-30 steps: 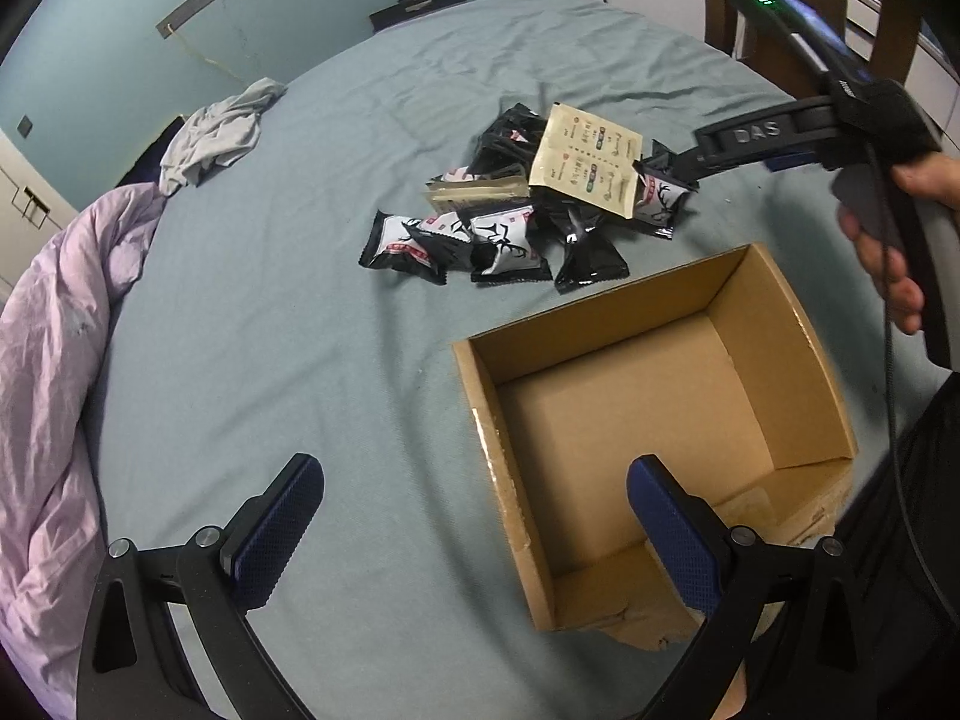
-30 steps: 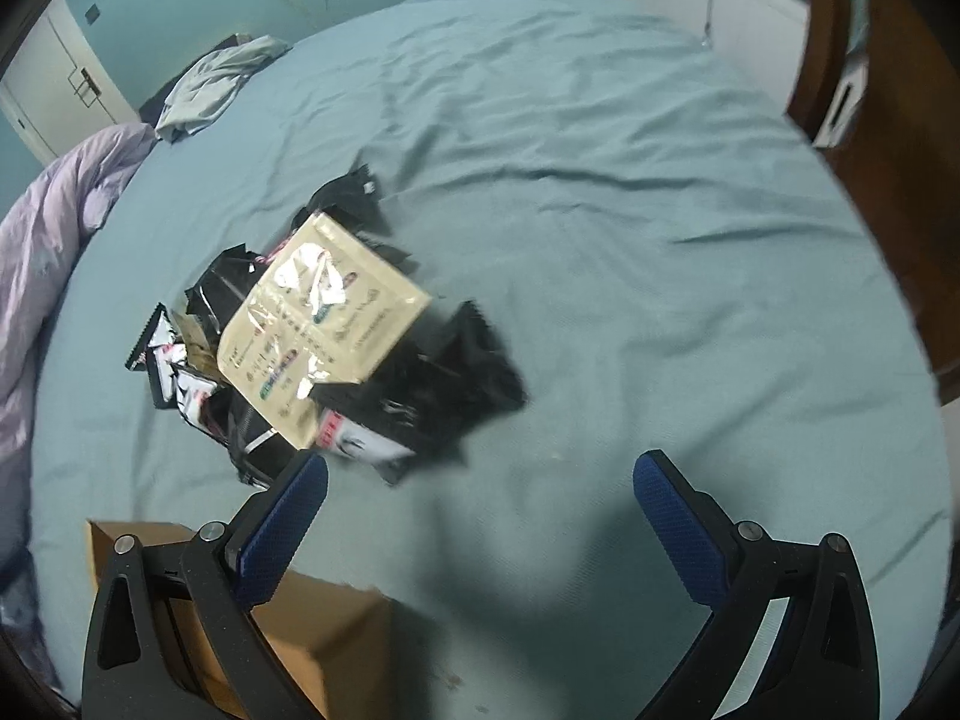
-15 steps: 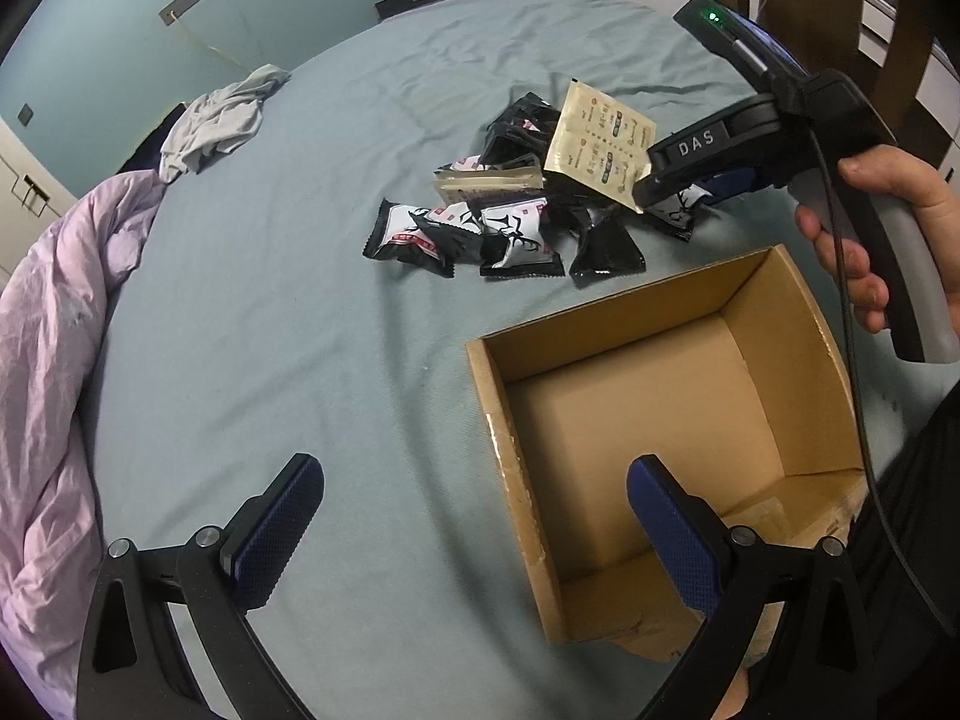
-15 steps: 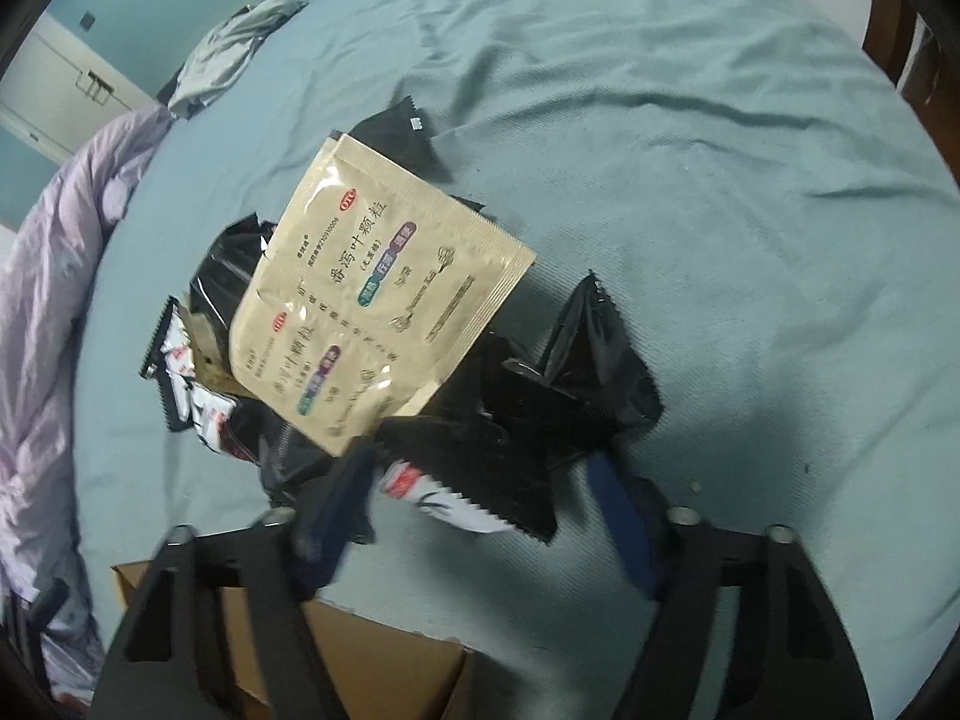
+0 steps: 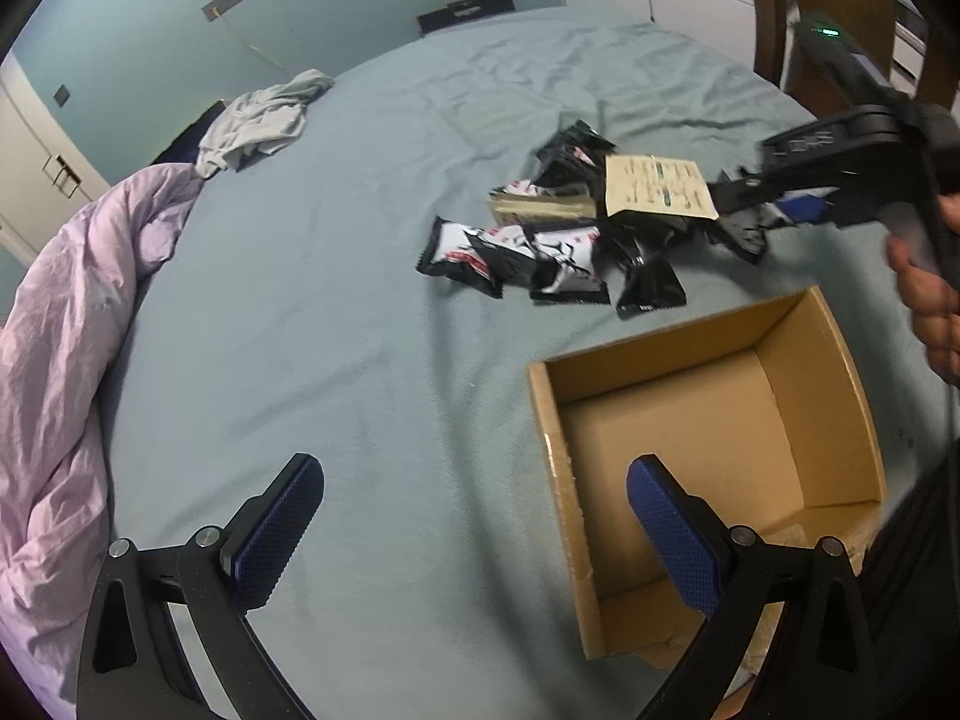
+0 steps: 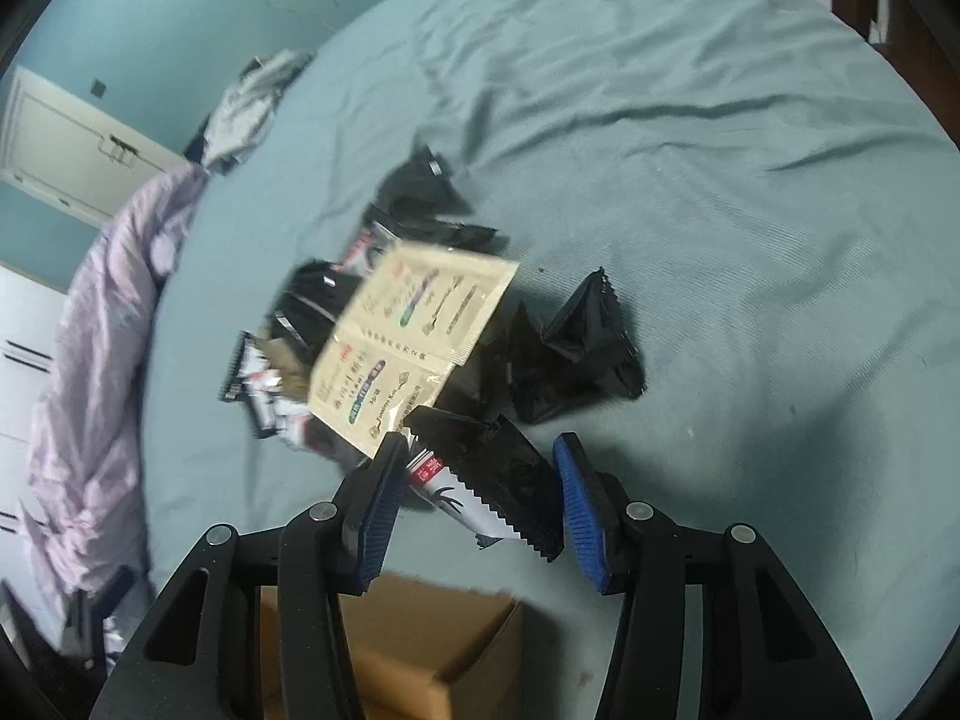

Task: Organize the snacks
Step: 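Grasp a white deer-print snack packet with the left tool while the right tool holds the black packet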

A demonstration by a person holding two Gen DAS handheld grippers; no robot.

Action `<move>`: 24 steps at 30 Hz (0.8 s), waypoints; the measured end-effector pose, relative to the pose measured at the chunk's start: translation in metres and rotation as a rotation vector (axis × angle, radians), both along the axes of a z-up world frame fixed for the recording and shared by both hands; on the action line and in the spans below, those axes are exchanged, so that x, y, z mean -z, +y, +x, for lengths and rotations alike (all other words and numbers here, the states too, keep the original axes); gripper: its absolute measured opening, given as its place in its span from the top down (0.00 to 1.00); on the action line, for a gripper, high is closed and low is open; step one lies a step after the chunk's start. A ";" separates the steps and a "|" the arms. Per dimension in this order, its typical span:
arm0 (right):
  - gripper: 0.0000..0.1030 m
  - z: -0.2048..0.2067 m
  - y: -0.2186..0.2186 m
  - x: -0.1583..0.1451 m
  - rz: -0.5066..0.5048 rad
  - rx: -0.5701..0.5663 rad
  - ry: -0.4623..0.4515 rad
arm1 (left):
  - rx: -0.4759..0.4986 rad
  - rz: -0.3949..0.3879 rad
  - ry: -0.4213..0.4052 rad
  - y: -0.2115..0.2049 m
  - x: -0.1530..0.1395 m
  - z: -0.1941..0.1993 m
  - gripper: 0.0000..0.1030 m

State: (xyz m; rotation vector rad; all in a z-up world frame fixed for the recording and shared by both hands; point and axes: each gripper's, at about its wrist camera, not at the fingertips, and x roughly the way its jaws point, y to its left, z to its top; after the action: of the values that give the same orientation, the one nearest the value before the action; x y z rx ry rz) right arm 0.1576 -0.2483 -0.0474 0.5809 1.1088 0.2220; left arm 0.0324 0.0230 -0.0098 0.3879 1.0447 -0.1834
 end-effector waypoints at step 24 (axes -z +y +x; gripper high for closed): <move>0.53 -0.127 -0.031 -0.040 -0.012 0.154 -0.149 | -0.123 -0.170 0.006 0.036 -0.007 0.042 0.00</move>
State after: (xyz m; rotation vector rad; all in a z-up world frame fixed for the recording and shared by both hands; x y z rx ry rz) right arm 0.0310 -0.2789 -0.0078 0.6266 0.9164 0.1227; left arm 0.0748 0.0589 -0.0029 0.1687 1.0468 -0.1625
